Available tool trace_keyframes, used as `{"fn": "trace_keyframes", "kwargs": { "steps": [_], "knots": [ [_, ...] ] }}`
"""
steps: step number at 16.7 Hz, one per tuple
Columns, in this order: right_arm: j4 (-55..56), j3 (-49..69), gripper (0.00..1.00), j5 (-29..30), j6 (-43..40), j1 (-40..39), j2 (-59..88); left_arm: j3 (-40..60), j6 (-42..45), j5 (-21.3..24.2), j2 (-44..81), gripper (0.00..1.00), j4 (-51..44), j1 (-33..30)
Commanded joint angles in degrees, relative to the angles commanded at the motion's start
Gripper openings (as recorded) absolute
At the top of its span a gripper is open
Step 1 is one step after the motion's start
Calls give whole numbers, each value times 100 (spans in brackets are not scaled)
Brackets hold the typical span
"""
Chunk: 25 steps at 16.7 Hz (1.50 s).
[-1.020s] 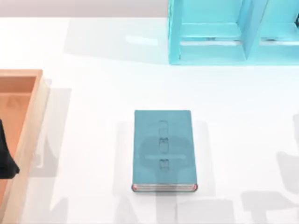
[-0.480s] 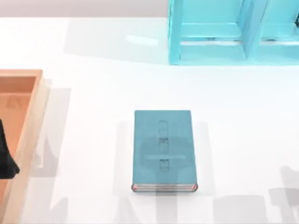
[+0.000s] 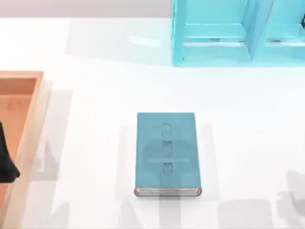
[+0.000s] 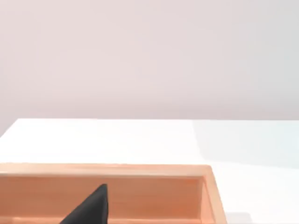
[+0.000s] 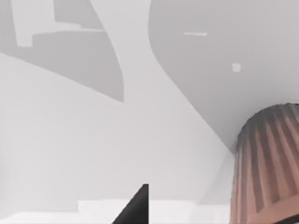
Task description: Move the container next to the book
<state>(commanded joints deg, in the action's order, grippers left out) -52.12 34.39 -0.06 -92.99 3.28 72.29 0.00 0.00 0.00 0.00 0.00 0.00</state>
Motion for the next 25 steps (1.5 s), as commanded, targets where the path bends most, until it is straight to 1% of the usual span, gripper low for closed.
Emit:
{"fn": "trace_keyframes", "kwargs": {
  "steps": [7, 8, 17, 19, 23, 25],
  "knots": [
    [0, 0, 2, 0, 0, 0, 0, 0, 0, 0, 0, 100, 0, 0],
    [0, 0, 0, 0, 0, 0, 0, 0, 0, 0, 0, 100, 0, 0],
    [-17, 28, 0, -2, 4, 1, -14, 0, 0, 0, 0, 100, 0, 0],
    [-231, 211, 0, 4, -15, 1, -88, 0, 0, 0, 0, 100, 0, 0],
    [-1116, 745, 0, 5, -33, 7, -311, 0, 0, 0, 0, 100, 0, 0],
    [-1323, 927, 0, 1, -21, 17, -404, 0, 0, 0, 0, 100, 0, 0]
  ]
}}
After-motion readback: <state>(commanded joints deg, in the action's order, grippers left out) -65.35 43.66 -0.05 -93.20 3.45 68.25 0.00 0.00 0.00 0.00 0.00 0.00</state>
